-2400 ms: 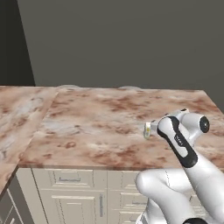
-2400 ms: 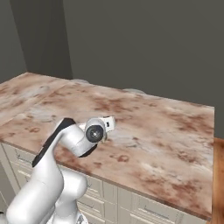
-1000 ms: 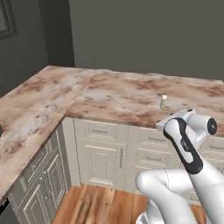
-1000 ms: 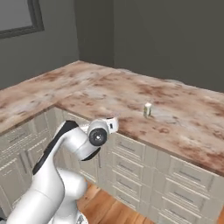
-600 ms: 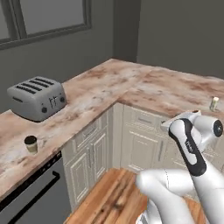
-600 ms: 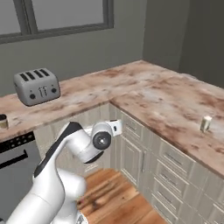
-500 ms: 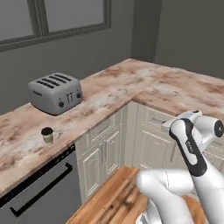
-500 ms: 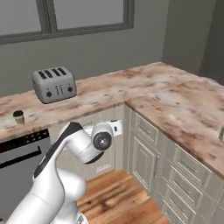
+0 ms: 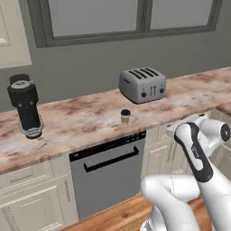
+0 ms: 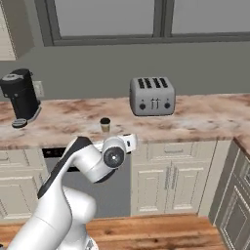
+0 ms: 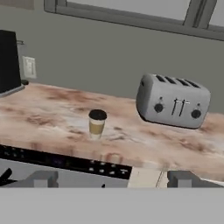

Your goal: Move the drinks to the dining counter.

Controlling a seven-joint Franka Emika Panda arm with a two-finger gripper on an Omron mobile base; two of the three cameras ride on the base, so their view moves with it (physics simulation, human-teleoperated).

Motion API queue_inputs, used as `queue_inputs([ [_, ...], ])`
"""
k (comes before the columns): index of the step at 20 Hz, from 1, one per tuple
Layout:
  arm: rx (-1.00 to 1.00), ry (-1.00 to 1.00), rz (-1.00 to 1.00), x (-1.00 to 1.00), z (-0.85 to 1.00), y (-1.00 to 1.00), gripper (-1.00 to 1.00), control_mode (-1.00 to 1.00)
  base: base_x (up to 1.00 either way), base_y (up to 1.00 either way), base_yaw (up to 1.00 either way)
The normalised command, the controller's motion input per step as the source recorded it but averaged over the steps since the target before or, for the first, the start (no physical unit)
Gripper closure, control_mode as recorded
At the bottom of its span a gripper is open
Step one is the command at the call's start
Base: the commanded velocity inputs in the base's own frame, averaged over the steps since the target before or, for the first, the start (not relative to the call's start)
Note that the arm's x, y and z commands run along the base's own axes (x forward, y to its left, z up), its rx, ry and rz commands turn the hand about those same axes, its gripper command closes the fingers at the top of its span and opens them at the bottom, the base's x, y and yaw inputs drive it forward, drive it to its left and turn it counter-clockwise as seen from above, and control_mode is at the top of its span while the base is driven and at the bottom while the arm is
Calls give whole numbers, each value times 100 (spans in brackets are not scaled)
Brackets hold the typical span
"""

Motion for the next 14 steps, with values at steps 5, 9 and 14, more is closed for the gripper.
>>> queue_inputs([
  [5, 0, 0, 0, 0, 0, 0, -100, 100, 3, 41, 50],
  [9, 0, 0, 0, 0, 0, 0, -100, 100, 25, 0, 6],
  [14, 0, 0, 0, 0, 0, 0, -100, 100, 50, 0, 0],
])
